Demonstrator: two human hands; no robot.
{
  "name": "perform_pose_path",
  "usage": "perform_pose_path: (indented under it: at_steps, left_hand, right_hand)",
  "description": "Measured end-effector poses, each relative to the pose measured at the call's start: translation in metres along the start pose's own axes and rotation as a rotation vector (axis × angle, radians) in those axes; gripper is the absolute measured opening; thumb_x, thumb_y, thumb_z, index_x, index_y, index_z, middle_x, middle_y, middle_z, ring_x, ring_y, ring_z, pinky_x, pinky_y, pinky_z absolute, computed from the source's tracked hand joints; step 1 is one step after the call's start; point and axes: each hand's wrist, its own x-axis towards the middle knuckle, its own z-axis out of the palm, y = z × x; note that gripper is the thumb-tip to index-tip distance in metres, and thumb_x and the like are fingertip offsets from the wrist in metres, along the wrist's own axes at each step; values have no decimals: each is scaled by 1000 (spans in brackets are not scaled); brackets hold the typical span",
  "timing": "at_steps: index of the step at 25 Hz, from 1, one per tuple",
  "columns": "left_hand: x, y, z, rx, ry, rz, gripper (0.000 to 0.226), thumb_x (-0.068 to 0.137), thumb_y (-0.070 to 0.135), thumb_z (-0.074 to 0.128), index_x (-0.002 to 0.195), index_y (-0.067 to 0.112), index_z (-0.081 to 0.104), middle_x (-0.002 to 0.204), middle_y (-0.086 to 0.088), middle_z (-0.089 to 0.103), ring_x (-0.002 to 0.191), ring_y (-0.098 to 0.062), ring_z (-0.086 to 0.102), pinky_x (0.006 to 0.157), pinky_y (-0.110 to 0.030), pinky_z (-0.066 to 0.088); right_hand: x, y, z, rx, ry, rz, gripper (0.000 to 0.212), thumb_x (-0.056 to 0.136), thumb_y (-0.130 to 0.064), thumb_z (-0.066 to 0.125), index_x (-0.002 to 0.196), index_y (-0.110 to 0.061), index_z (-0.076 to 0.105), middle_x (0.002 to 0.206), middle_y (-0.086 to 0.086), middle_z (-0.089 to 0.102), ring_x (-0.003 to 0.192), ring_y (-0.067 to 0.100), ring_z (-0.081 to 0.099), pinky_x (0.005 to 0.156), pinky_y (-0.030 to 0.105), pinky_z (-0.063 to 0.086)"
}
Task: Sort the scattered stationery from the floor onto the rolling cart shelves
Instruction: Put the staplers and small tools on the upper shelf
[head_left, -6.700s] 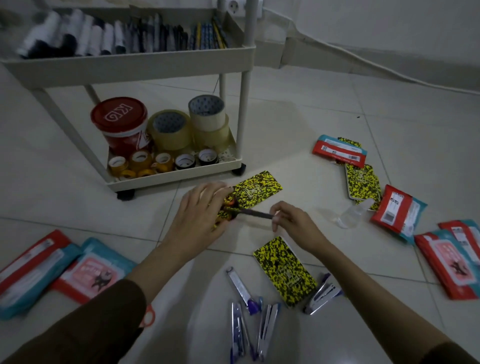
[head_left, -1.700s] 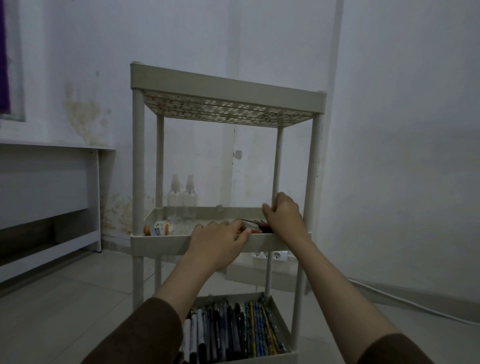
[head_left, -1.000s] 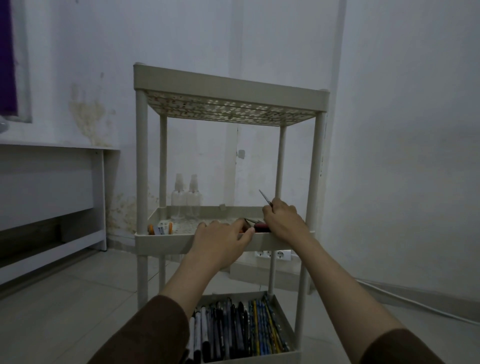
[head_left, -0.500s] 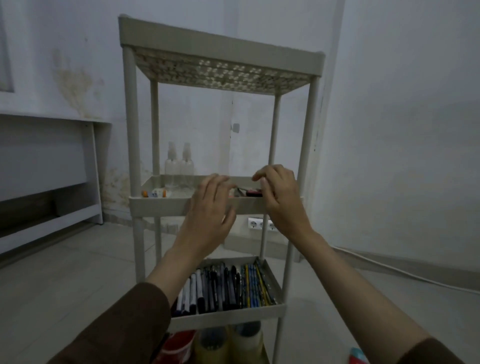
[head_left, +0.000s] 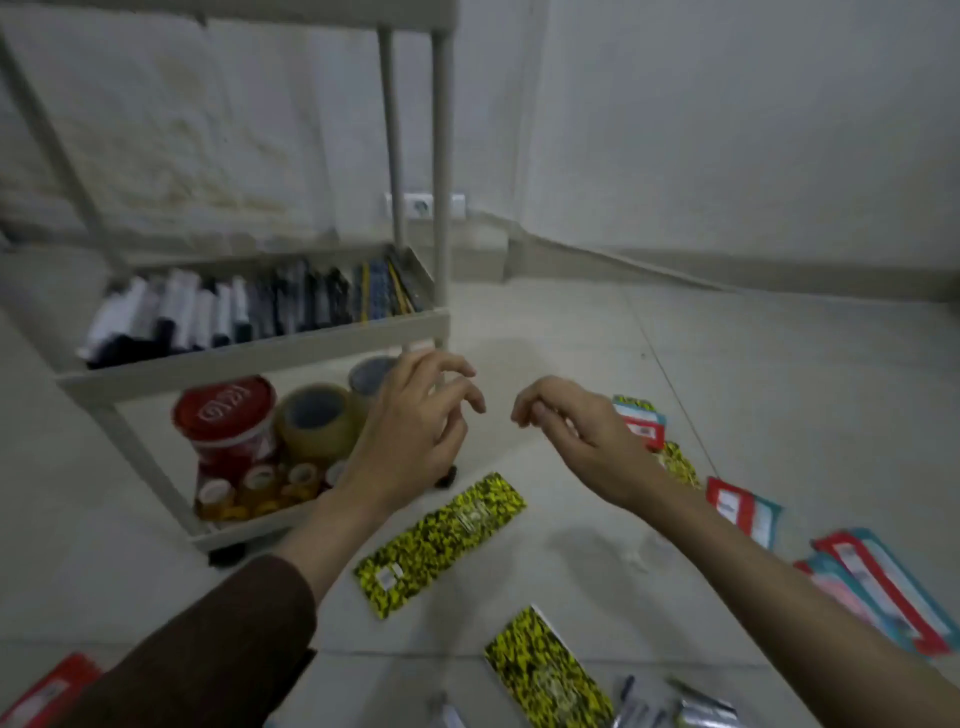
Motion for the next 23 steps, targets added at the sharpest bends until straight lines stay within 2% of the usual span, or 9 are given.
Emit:
perform_pose_path:
  at_steps: [2,5,8,10,12,16,19,23]
  left_hand:
    - [-16,8,37,-73,-75,-55,19,81,9,44,83,12,63,100,-5,60,103,-21,44,91,-28,31]
    - [-39,26,84,-159,-238,-116,18,82,1,51,86,12,64,95,-3,60,99,-23,49,88,-32,36]
    - [-65,49,117,-173,-500,-116,18,90,13,46,97,19,61,100,3,59,102,-18,48,87,-31,39]
    - [-82,72,135,-139,-688,-129,18,93,22,42,101,20,57,103,2,58,103,-17,48,83,-32,42]
    - [-101,99,150,-68,-831,-151,22,93,32,42,105,17,53,108,-2,57,106,-21,49,82,-35,44]
    - [-133,146,177,88,-1013,-128,51,86,53,48,117,13,42,122,-6,51,117,-25,47,86,-37,43]
    - [-145,157,187,84,-1059,-194,65,81,59,53,124,14,34,129,-4,46,122,-24,44,90,-38,42]
    - [-151,162,192,103,-1059,-252,65,81,50,60,124,12,29,129,-5,44,120,-24,46,87,-38,44]
  right_hand:
    - [-46,31,10,6,-128,128,20,94,-8,42,93,-14,62,79,-11,57,75,1,53,69,13,39]
    - [-110,61,21,15,-320,288,20,95,-8,43,96,-16,62,83,-9,59,78,7,55,72,22,42]
    - [-165,85,30,-135,-563,363,27,89,-6,43,108,-18,58,105,0,58,95,16,52,80,26,40]
    - [-196,98,31,-285,-636,474,41,82,-3,45,117,-21,52,117,2,52,107,22,47,87,32,39]
    - [-221,105,29,-399,-628,556,49,79,-5,48,124,-25,45,125,1,46,111,24,43,87,33,37]
    - [-259,115,18,-471,-530,675,52,85,-22,55,133,-28,35,131,-2,41,115,24,42,89,32,36]
    - [-280,121,16,-446,-538,762,56,82,-25,58,133,-25,34,130,-1,42,115,23,42,88,31,35]
    - [-300,126,22,-458,-495,847,45,84,-27,57,125,-23,40,129,-2,43,113,21,43,85,30,36]
